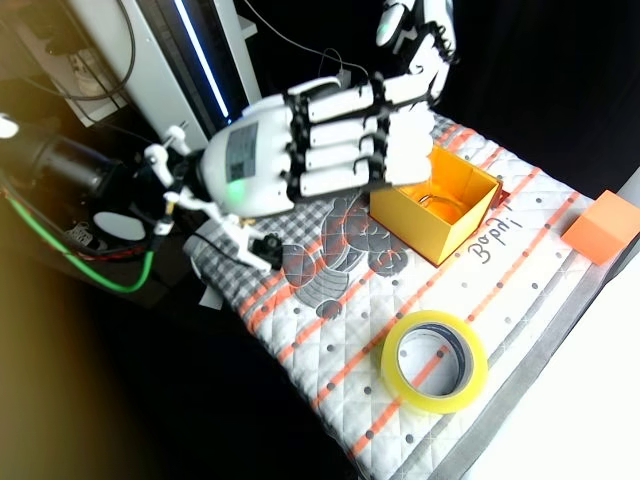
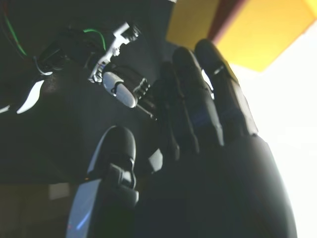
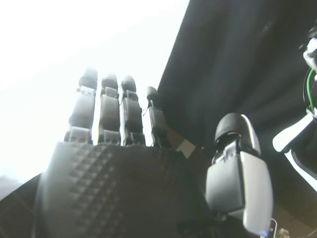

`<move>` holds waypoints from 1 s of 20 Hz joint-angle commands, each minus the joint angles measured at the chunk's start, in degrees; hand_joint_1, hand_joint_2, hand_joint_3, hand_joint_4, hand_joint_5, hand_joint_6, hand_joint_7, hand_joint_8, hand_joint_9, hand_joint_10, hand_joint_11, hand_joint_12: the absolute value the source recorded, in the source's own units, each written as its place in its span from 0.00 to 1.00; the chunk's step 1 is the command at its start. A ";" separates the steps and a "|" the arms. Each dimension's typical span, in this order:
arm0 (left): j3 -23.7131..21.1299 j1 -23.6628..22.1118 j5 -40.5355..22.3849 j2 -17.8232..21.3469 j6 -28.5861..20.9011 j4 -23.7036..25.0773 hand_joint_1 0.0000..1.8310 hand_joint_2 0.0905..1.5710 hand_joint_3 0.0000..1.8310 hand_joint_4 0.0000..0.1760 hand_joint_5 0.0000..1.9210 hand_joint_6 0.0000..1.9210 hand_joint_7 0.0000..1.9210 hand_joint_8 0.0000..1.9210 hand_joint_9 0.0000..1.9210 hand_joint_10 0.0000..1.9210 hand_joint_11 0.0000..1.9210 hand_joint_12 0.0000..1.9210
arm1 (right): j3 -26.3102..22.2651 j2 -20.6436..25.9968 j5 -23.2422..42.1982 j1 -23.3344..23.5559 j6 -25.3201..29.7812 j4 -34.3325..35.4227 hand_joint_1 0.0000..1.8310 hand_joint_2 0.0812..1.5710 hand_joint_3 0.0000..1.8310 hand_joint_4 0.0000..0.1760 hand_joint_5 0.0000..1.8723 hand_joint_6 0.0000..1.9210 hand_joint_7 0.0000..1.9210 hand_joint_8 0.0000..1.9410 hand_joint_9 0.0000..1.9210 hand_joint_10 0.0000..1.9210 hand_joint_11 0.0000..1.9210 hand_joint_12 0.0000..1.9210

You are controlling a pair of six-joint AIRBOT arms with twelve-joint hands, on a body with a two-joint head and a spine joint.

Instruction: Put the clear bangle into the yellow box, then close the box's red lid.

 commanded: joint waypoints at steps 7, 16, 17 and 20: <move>6.30 -6.81 6.38 -7.55 -0.92 -1.07 0.09 0.94 0.00 0.00 0.16 0.00 0.17 0.00 0.17 0.00 0.14 0.20 | -0.13 0.78 7.05 -1.15 0.19 1.71 0.07 0.73 0.00 0.57 0.09 0.00 0.13 0.01 0.03 0.00 0.00 0.00; 8.00 -8.20 12.45 -8.64 4.84 -3.84 0.20 0.86 0.00 0.00 0.16 0.00 0.15 0.00 0.16 0.00 0.14 0.19 | -0.28 0.94 7.06 -2.72 0.19 3.07 0.08 0.72 0.00 0.38 0.08 0.00 0.13 0.00 0.04 0.01 0.00 0.00; 7.81 -8.18 11.79 -8.16 6.28 -5.53 0.23 0.85 0.00 0.00 0.14 0.00 0.12 0.00 0.11 0.00 0.09 0.17 | -0.34 0.99 7.09 -2.87 0.19 3.21 0.08 0.72 0.00 0.36 0.09 0.00 0.13 0.01 0.05 0.01 0.00 0.00; 7.02 -7.91 9.36 -6.51 8.38 -8.30 0.23 0.85 0.00 0.00 0.11 0.00 0.10 0.00 0.11 0.00 0.09 0.21 | -0.45 1.05 7.11 -3.06 0.19 3.25 0.08 0.71 0.00 0.39 0.09 0.00 0.15 0.01 0.06 0.01 0.01 0.00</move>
